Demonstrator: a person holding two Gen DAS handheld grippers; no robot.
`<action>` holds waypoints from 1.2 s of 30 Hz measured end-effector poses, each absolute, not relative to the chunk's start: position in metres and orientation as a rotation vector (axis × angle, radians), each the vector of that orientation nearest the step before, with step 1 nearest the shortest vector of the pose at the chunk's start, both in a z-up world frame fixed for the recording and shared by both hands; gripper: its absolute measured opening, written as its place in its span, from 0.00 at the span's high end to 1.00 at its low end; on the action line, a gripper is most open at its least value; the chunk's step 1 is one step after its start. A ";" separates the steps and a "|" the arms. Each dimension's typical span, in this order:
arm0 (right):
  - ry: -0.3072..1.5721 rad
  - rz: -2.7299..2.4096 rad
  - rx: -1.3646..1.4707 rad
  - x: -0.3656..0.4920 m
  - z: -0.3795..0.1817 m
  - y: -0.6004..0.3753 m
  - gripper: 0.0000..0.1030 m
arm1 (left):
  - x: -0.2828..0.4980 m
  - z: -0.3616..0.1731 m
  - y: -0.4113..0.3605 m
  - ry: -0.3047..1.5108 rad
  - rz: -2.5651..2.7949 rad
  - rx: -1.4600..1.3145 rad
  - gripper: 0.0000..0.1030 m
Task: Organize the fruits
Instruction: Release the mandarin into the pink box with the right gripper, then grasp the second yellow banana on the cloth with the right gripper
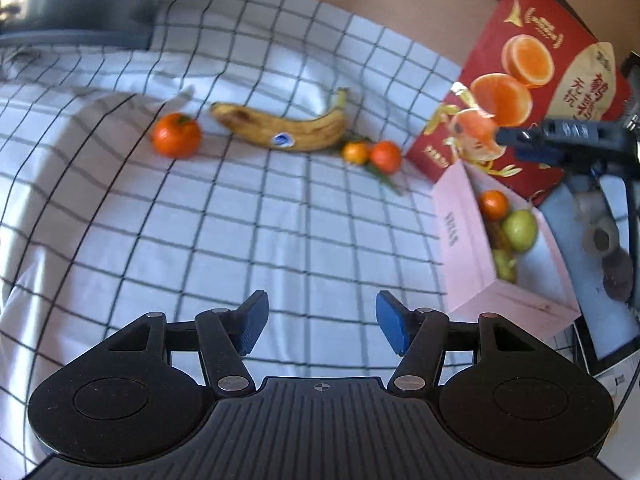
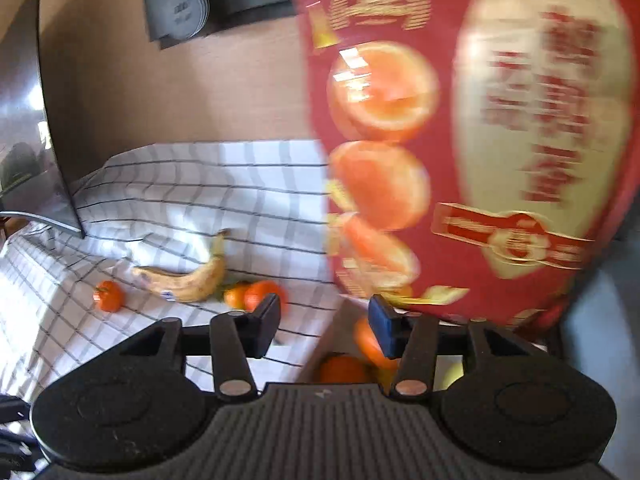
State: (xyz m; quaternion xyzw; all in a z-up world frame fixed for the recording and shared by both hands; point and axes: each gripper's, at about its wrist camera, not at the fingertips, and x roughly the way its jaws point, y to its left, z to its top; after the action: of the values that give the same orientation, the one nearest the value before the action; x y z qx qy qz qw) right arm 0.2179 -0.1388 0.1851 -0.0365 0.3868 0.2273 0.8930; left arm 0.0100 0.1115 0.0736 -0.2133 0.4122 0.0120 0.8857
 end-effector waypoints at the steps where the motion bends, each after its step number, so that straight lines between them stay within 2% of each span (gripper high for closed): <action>1: 0.831 0.492 -0.060 0.220 0.182 -0.125 0.52 | 0.009 0.071 0.117 0.859 0.022 -0.455 0.39; 10: 1.126 0.468 0.391 0.263 0.106 -0.004 0.52 | 0.001 0.058 0.173 0.852 0.023 -0.451 0.39; 12: 1.151 0.393 0.457 0.275 0.092 0.011 0.52 | -0.002 0.058 0.184 0.848 0.035 -0.436 0.41; 15: 1.093 0.237 0.438 0.290 0.079 0.026 0.52 | -0.011 0.059 0.201 0.838 0.063 -0.457 0.41; 17: 1.114 0.194 0.461 0.296 0.071 0.029 0.35 | -0.016 0.058 0.212 0.836 0.084 -0.479 0.41; 19: 1.113 0.163 0.448 0.299 0.065 0.032 0.33 | -0.019 0.054 0.222 0.845 0.102 -0.494 0.41; 23: 1.080 0.150 0.459 0.299 0.059 0.033 0.39 | -0.023 0.050 0.233 0.865 0.128 -0.501 0.41; 25: 1.088 0.178 0.455 0.299 0.058 0.032 0.50 | -0.025 0.050 0.235 0.867 0.121 -0.502 0.41; 26: 1.090 0.200 0.445 0.298 0.059 0.032 0.62 | -0.025 0.050 0.234 0.869 0.119 -0.498 0.41; 27: 1.090 0.239 0.424 0.296 0.060 0.032 0.69 | -0.023 0.049 0.234 0.872 0.115 -0.495 0.41; 36: 1.088 0.551 0.346 0.244 0.102 0.026 0.68 | 0.002 0.051 0.212 0.861 -0.024 -0.472 0.41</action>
State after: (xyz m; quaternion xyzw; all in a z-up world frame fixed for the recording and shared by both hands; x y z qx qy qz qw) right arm 0.2443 0.0264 0.1023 0.1616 0.5082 0.2573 0.8059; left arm 0.0020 0.2116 0.0513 -0.2264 0.4135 -0.0117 0.8818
